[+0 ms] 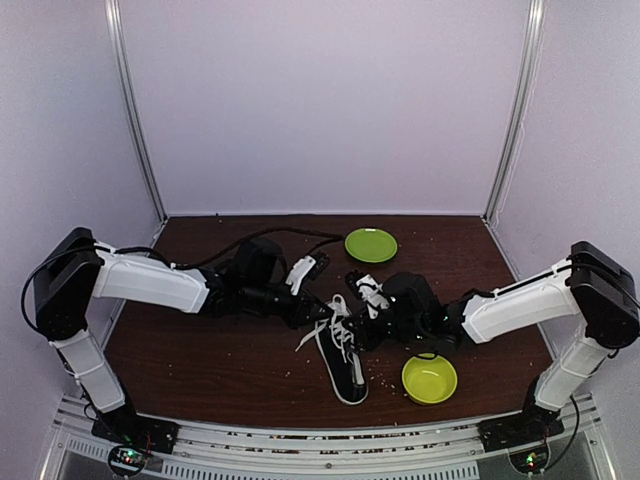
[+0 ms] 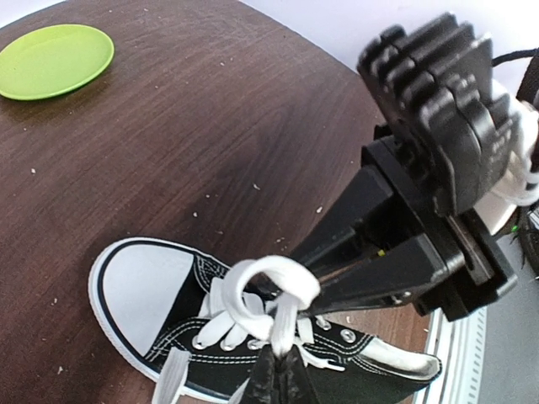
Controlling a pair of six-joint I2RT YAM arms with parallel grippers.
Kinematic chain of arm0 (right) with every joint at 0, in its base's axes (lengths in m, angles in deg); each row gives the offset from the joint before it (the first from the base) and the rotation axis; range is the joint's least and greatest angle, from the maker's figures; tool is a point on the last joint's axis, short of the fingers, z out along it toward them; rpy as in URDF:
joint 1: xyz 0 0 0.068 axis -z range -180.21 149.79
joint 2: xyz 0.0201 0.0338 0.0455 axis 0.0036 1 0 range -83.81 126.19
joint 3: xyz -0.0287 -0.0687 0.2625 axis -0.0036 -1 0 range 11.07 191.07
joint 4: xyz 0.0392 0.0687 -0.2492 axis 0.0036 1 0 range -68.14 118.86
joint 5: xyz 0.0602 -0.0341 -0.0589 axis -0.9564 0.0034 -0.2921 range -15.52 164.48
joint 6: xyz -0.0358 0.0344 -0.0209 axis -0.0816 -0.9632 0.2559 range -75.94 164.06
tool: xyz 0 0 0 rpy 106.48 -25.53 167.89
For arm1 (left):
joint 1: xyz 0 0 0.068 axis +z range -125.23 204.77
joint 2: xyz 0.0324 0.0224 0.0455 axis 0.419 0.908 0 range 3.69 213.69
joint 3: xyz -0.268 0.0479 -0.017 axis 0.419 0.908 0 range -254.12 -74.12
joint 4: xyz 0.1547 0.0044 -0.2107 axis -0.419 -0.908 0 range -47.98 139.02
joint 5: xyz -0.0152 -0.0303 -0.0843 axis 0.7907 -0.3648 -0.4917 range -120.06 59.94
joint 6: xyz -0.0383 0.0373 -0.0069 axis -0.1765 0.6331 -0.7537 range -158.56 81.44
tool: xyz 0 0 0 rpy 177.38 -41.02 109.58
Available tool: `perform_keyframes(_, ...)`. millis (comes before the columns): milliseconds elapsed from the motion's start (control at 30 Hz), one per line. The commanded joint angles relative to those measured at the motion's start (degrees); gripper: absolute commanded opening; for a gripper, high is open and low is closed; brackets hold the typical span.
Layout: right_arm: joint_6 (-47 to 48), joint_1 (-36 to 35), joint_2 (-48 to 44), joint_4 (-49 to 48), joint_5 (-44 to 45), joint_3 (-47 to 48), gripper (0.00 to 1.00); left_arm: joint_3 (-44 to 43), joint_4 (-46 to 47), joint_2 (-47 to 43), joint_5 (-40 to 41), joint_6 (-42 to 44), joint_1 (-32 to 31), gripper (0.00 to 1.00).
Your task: Tie the shoes
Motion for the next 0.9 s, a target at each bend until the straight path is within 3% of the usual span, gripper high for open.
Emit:
perform_keyframes(0,0.12,-1.04,0.35,-6.53,6.72,-1.08,0.12,1.31,4.21,-2.21,-3.02,-2.31,0.03,0.00)
perform_keyframes(533,-1.25,-6.53,6.74,-17.14,24.74,0.37,0.09,3.85,5.06,-1.95,-6.91,-4.17,-0.91,0.00)
perform_keyframes(733,-4.48,-6.83,7.76,-20.62,26.40,-0.56,0.00,4.43,4.79,-2.67,-6.80,-4.42,-1.11,0.00)
perform_keyframes(867,-5.14,-7.06,7.20,-22.63,26.91,-2.08,0.00,6.21,4.55,-5.39,-4.75,-4.75,-1.02,0.11)
